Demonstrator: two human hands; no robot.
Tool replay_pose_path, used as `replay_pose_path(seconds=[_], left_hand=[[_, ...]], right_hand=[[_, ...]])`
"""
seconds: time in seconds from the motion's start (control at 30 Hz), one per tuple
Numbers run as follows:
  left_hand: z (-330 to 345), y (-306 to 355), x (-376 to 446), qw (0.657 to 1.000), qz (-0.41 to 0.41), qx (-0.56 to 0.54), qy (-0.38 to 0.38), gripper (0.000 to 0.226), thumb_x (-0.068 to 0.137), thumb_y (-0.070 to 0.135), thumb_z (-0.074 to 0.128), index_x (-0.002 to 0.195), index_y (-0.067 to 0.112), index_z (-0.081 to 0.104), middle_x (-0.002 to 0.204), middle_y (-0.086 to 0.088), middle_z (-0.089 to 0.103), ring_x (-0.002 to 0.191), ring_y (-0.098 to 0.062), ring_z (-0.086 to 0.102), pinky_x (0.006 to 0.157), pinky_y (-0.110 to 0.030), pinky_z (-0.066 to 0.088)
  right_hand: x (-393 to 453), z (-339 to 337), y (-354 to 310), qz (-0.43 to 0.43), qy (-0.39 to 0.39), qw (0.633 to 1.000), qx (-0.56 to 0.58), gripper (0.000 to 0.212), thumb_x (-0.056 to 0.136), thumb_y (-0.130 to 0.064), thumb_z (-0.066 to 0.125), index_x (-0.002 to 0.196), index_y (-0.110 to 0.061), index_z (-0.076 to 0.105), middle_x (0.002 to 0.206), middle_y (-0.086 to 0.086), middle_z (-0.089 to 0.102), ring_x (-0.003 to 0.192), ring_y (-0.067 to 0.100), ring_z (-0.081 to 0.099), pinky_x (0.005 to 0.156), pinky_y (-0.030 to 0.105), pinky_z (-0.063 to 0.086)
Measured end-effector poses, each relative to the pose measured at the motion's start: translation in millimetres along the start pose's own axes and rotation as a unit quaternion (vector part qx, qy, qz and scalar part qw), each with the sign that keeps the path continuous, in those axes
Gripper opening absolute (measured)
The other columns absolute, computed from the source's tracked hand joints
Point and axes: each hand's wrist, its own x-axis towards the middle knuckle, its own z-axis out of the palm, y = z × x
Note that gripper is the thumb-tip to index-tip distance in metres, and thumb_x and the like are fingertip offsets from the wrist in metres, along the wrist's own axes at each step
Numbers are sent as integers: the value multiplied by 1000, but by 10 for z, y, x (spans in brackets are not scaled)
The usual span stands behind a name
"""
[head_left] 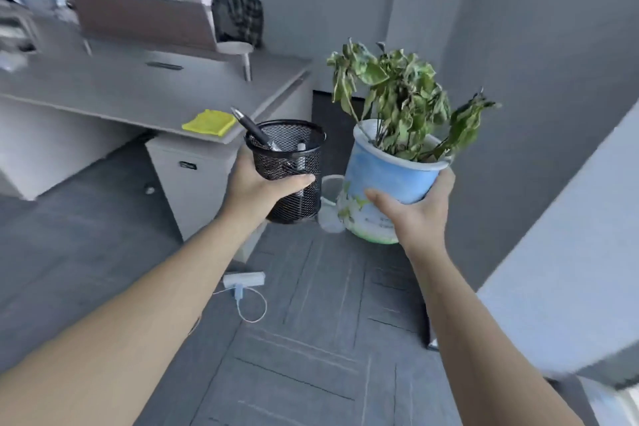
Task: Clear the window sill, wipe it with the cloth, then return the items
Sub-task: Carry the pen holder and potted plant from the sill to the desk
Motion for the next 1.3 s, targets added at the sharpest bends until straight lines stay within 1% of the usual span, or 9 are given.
replay_pose_path(seconds=[0.2,0.37,0.53,0.63,0.73,0.9,1.1,1.23,1.3], left_hand=[[-1351,-104,343,993,1,9,120,50,44,14,76,84,30,50,86,17,60,68,17,59,63,-1,44],[-2082,-292,777,982,1,14,189,49,58,-10,74,87,20,49,82,10,58,58,16,59,50,-2,43],[-2668,-625,1537,978,3,37,208,43,60,-11,72,75,23,52,58,17,69,57,8,62,53,-5,46],[-2964,-796,2141,975,3,56,215,46,49,7,78,83,27,56,79,14,69,77,-1,65,72,-18,53],[-3245,-977,2753,973,-7,54,224,45,45,13,79,82,28,59,77,17,72,79,0,66,71,-19,54],[-3612,-1308,3537,967,-36,60,246,80,38,23,81,111,11,51,113,-9,65,103,-19,62,91,-38,51],[-4141,-1950,4421,966,-69,79,237,86,32,33,80,110,10,50,112,-7,64,104,-20,60,93,-41,50],[-4580,-2511,5140,976,-80,99,174,80,36,38,81,107,12,54,109,-5,67,100,-17,62,91,-43,51],[-4801,-2824,5517,981,-84,94,146,68,41,29,83,101,12,56,103,-5,67,93,-7,63,85,-30,51]], right_hand=[[216,1523,-40,-27,-93,995,33,91,50,-21,78,127,-3,32,102,-15,46,90,-10,54,66,4,47],[467,2593,31,-34,-153,986,60,84,49,-22,78,120,-12,33,98,-23,44,81,-26,50,66,0,44],[994,3589,213,-15,-195,977,91,81,47,-20,78,113,-21,31,98,-22,44,83,-18,53,67,6,47],[1435,4158,349,-14,-206,973,101,82,48,-13,81,112,-18,32,98,-18,44,84,-13,54,64,1,46],[1879,4660,479,-1,-204,974,97,77,57,-1,84,114,-11,33,96,-15,45,85,-3,52,59,1,46],[2409,5397,738,4,-191,979,67,79,57,-6,85,119,-7,35,95,-18,46,88,-3,52,72,16,51],[2782,6268,1181,27,-179,982,55,74,58,-4,84,110,-16,32,96,-16,46,89,0,53,66,9,52],[3011,6981,1552,38,-148,988,31,81,52,-12,87,110,-16,31,99,-13,46,101,16,52,80,26,51],[3110,7377,1757,50,-113,992,15,84,46,-22,84,111,-17,31,101,-12,45,103,15,50,85,27,49]])
